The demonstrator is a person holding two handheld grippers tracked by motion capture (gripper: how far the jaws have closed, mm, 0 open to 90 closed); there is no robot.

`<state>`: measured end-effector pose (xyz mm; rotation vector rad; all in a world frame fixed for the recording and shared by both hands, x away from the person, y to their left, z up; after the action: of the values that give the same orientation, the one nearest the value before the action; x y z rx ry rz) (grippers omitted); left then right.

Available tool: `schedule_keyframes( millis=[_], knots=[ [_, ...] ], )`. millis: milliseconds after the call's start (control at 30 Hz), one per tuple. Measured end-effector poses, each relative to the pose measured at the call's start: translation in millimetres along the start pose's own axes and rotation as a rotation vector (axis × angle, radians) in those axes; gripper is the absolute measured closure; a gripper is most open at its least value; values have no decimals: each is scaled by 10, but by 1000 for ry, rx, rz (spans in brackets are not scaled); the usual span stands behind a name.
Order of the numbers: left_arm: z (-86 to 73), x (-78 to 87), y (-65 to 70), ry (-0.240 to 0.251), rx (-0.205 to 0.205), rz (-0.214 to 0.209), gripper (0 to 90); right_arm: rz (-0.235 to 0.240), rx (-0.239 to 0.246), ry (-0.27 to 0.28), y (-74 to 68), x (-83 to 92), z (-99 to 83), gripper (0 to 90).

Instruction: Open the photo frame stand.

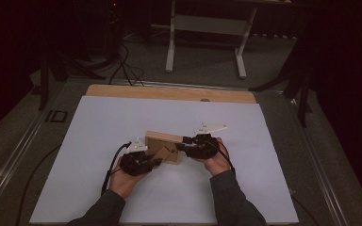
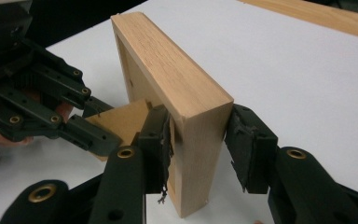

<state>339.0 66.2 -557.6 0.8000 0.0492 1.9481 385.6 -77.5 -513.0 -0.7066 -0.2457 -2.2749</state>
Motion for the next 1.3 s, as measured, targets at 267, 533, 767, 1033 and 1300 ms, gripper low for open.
schedule_keyframes(
  millis=[267,533,767,1033,1300],
  knots=[
    [19,-60,-32,-6,-7,19,746,-22,5,5,21,-7,6,596],
    [28,-124,-105,-5,-2,50,802,9,-4,25,-1,-6,31,614],
    [46,-123,-125,-7,-3,52,798,14,-13,32,-2,-8,51,616],
    [34,-116,-106,-14,-3,37,782,17,-10,32,-14,3,46,609],
    [0,-116,-70,-15,3,8,745,21,-1,34,-47,44,15,606]
  ],
)
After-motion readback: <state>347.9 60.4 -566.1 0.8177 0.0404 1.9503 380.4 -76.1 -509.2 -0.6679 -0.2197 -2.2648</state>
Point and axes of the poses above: each handheld gripper's, and its own axes: x roughly backward along the jaws, z roughly out of its top, y roughly to its right, the point moved 8 cm from there along -x, roughly forward along the jaws, and after that the axes turned 14 degrees about -z, right-handed, at the moved point
